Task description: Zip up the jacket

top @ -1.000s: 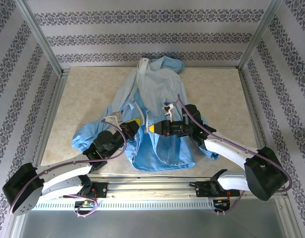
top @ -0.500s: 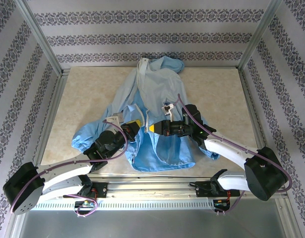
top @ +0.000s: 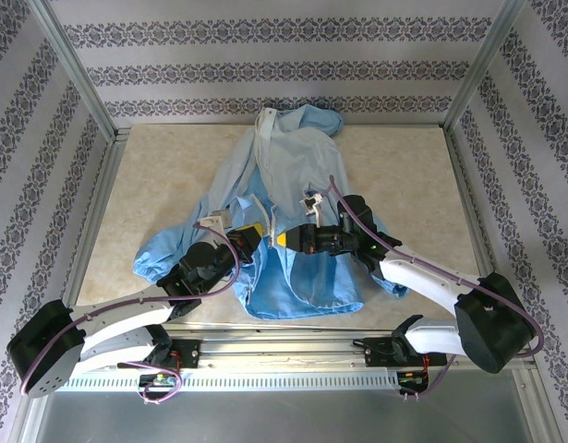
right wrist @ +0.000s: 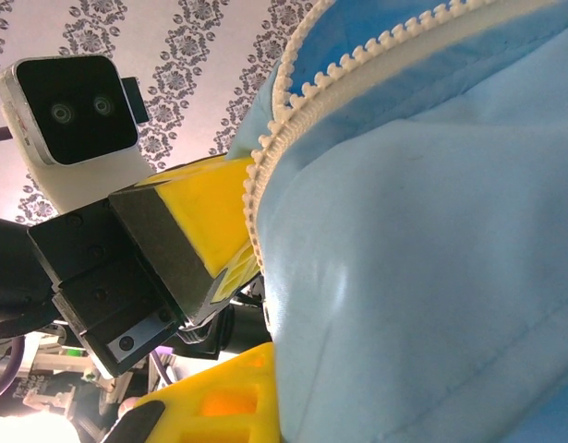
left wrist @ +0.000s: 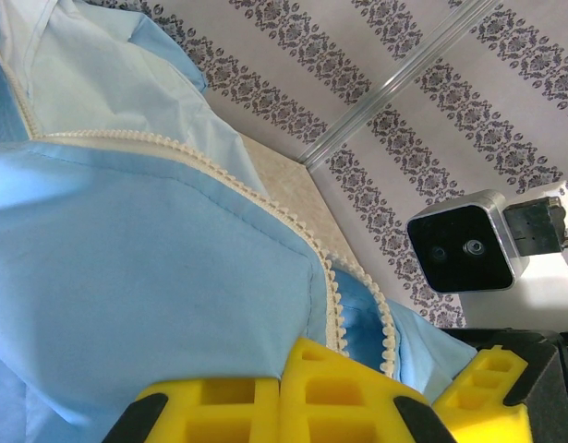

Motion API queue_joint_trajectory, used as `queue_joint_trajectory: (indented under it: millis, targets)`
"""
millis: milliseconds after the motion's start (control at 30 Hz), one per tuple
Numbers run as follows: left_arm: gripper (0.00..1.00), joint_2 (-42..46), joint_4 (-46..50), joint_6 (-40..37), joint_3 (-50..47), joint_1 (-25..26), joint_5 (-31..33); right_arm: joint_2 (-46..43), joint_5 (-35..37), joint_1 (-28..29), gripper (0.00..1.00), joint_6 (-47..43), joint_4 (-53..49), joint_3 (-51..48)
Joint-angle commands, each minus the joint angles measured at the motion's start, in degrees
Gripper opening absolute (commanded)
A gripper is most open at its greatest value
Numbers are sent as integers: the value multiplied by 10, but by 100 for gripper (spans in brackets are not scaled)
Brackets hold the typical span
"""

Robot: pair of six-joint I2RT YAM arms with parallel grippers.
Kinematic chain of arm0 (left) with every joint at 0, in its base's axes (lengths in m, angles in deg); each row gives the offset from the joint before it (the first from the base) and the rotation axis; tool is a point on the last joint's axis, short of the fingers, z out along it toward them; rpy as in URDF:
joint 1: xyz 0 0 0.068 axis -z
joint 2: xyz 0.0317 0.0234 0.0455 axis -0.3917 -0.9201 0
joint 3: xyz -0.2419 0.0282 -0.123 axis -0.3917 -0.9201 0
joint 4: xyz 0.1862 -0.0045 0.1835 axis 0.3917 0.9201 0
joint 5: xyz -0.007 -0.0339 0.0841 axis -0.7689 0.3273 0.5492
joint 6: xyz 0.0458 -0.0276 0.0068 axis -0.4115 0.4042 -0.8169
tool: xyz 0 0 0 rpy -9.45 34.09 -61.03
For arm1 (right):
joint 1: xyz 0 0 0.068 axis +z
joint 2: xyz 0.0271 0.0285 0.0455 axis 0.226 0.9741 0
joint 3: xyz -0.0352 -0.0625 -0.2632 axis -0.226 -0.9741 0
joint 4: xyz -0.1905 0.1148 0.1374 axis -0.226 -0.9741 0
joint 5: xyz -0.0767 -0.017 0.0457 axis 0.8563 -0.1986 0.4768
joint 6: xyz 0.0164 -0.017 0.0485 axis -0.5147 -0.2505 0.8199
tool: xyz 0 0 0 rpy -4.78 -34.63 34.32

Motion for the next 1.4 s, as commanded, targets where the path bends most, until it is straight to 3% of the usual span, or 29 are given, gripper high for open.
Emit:
queue_joint_trajectory:
  millis: [0, 1367]
  targets:
    - [0, 0, -1, -8, 11, 6, 7, -2, 11, 4, 0, 4, 25, 17]
    - [0, -7, 12, -18, 4, 22, 29, -12, 46, 1, 0, 20, 26, 15]
